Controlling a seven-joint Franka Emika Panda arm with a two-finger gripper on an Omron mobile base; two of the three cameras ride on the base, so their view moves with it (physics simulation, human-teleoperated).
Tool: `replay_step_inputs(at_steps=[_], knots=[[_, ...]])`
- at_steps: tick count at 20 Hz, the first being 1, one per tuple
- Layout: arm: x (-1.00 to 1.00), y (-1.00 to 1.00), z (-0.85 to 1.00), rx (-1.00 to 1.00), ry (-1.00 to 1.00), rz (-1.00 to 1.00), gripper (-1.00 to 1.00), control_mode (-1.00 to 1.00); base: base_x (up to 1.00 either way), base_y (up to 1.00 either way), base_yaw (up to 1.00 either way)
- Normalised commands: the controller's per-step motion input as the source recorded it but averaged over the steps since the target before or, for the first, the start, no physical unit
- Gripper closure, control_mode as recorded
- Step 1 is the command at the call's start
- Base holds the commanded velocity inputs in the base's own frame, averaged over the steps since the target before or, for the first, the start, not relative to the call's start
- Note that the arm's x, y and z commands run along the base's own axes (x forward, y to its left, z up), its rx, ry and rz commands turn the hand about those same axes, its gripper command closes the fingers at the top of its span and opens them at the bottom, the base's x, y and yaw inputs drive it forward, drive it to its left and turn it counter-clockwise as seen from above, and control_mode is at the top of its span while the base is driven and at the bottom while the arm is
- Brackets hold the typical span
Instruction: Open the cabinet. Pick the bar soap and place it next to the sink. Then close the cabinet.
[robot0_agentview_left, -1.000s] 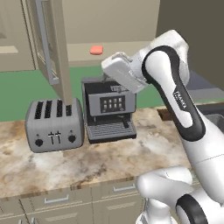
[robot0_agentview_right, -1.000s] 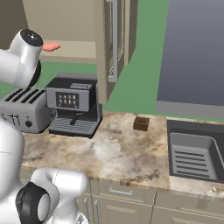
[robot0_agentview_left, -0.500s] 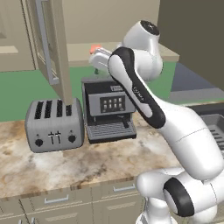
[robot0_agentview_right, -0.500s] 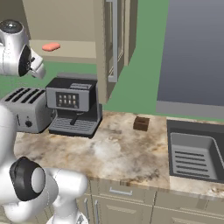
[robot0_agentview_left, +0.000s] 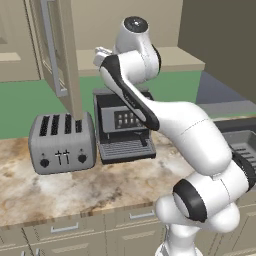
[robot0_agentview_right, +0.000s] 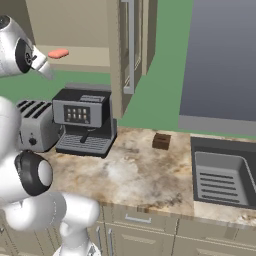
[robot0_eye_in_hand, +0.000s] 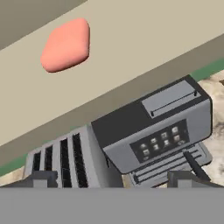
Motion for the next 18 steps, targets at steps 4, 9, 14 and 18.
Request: replay_step_inputs(at_steps=[4,9,14,18], knots=[[0.65,0.0,0.02,-0.1,-0.08,0.01,-1.0,-1.0,0.0,0.0,0.0],[0.07,0.0,0.25,-0.13,-0.02,0.18,-1.0,-1.0,0.0,0.0,0.0],[0.02,-0.01,0.18,-0.13,0.0,0.18,-1.0,-1.0,0.0,0.0,0.0],[0.07,-0.03,0.07,-0.11,0.0,0.13,-1.0,-1.0,0.0,0.0,0.0]])
